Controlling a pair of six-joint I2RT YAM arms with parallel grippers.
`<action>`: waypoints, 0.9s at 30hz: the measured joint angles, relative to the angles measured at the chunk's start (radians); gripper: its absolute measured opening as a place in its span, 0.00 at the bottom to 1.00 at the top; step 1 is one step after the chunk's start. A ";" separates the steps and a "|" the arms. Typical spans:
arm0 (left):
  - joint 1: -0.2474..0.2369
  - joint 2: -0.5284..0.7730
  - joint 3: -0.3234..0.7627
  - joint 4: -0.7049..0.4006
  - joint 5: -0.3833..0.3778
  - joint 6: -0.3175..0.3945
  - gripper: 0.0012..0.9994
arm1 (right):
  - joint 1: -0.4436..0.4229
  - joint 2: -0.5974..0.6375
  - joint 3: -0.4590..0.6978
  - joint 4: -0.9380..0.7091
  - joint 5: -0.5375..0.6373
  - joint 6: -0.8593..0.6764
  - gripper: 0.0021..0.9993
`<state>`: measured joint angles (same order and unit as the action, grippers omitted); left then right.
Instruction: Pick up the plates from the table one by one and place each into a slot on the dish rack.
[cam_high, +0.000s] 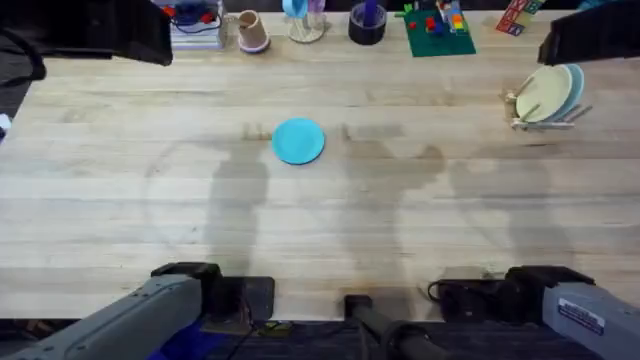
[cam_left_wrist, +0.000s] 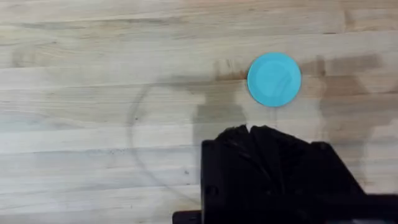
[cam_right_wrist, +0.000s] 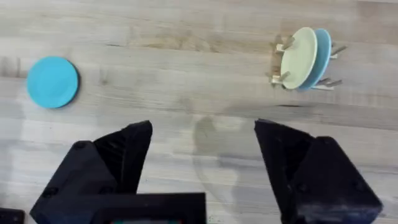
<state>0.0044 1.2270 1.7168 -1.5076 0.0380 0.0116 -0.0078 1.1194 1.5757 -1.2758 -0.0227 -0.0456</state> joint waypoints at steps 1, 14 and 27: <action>0.000 0.000 0.000 -0.002 0.000 0.000 0.04 | 0.000 0.000 0.000 0.000 0.000 0.000 1.00; 0.000 0.011 0.000 -0.028 0.056 0.001 0.04 | 0.000 0.000 0.000 0.000 0.000 0.000 1.00; 0.000 0.228 0.001 -0.014 0.283 0.095 0.04 | 0.000 0.000 0.000 0.000 0.000 0.000 1.00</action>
<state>0.0044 1.4546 1.7180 -1.5212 0.3209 0.1062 -0.0078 1.1194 1.5757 -1.2758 -0.0227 -0.0456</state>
